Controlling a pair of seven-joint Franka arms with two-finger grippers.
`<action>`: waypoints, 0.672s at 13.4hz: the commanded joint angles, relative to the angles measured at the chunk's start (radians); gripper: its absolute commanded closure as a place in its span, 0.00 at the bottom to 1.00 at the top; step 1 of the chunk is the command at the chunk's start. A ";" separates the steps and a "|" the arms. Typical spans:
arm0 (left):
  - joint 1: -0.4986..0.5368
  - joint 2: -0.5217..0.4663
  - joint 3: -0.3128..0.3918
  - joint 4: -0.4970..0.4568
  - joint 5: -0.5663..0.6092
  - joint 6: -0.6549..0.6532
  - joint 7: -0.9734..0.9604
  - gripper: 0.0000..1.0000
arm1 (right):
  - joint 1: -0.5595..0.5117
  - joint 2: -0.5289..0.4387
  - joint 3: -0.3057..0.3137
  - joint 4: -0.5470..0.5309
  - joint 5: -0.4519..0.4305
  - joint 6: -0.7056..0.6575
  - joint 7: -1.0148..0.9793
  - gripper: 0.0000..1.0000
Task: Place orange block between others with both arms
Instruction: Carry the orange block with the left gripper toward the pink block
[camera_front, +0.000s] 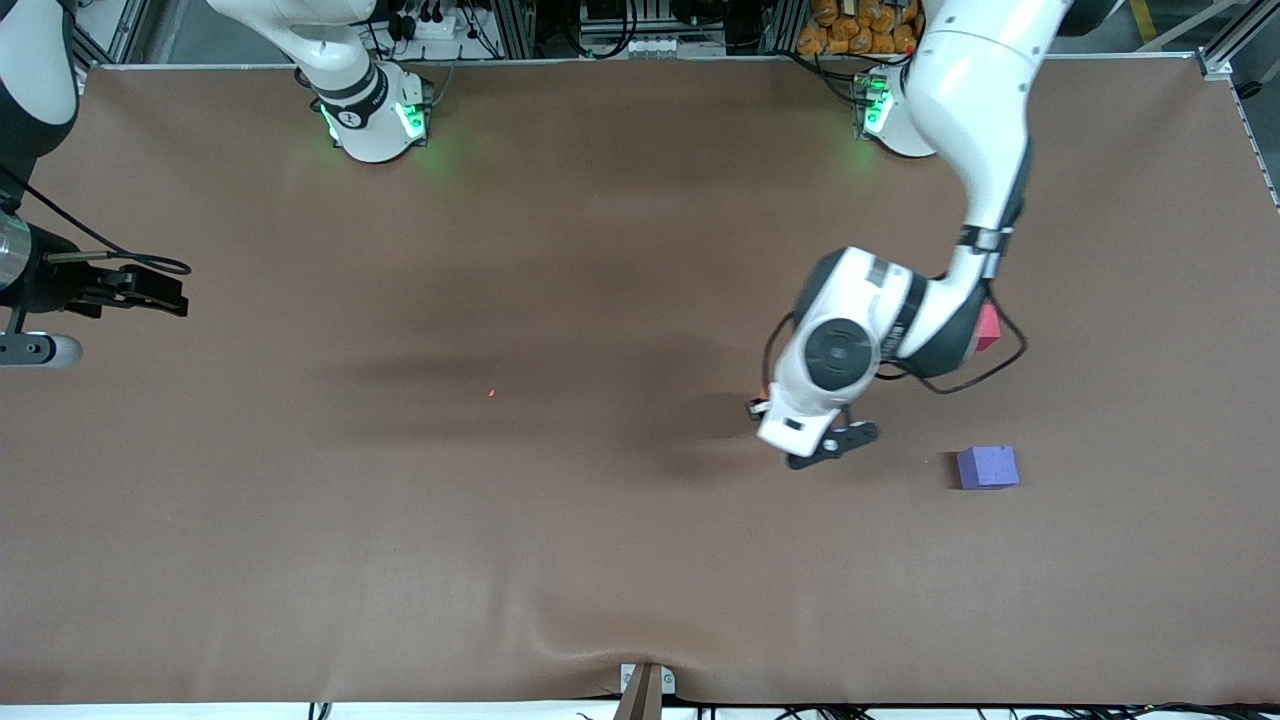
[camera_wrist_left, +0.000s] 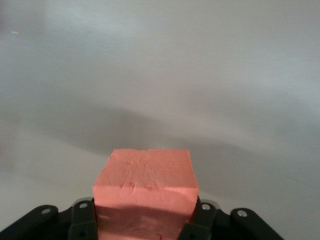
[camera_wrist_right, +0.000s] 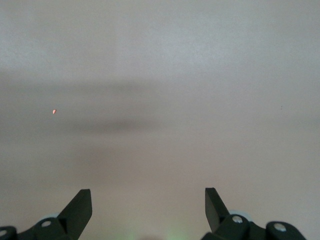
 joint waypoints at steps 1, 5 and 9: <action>0.092 -0.148 -0.012 -0.186 0.019 0.002 0.137 1.00 | 0.009 0.001 0.000 0.012 -0.018 -0.012 -0.003 0.00; 0.221 -0.247 -0.013 -0.343 0.019 0.020 0.318 1.00 | 0.009 0.001 0.000 0.012 -0.017 -0.012 -0.005 0.00; 0.339 -0.268 -0.016 -0.401 0.019 0.083 0.461 1.00 | 0.009 0.001 0.000 0.012 -0.015 -0.011 -0.005 0.00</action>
